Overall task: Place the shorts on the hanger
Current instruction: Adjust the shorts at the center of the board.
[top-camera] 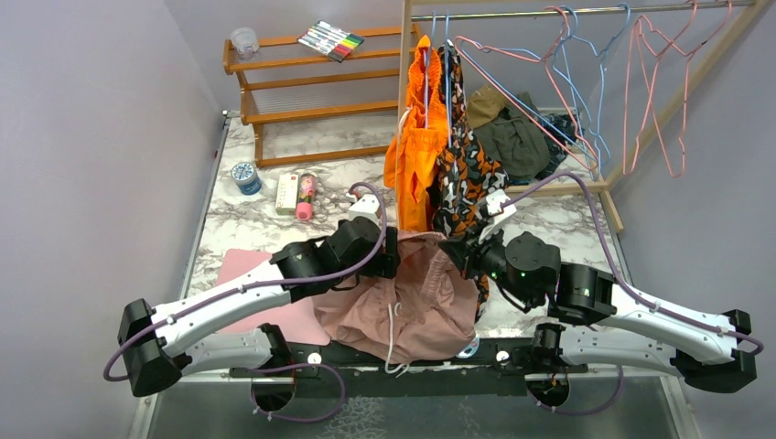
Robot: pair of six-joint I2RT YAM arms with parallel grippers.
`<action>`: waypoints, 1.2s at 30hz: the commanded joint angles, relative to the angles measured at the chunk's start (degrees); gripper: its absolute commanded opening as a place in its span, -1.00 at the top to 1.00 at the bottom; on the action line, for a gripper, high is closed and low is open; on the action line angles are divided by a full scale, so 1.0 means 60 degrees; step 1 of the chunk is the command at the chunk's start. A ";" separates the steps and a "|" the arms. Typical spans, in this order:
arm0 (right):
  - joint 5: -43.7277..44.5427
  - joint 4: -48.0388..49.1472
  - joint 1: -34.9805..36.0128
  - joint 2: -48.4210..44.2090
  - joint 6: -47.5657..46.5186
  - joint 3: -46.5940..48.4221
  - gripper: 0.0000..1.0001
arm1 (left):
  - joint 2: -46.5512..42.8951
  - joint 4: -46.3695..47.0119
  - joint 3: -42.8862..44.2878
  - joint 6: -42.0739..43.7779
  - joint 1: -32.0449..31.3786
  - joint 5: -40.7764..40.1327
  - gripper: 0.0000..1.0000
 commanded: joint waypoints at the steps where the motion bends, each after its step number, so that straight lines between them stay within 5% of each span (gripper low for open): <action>1: 0.0185 0.0118 0.0016 -0.0148 0.0135 0.0109 0.99 | -0.0569 0.0522 -0.0235 -0.0478 -0.0051 -0.0653 -0.50; 13: 0.0035 0.0089 0.0017 -0.0192 0.0251 0.0066 0.99 | -0.0325 0.0646 -0.0485 -0.0658 -0.0051 -0.1000 -0.09; 23: -0.0539 -0.0092 0.0017 -0.0282 -0.0083 0.0016 0.99 | -0.1013 0.0267 -0.0467 -0.0315 -0.0051 -0.1610 0.96; 36: -0.2237 0.0240 0.0016 -0.0108 -0.0802 -0.0141 0.92 | -0.2291 -0.1593 0.0856 0.0059 -0.0043 -0.2775 1.00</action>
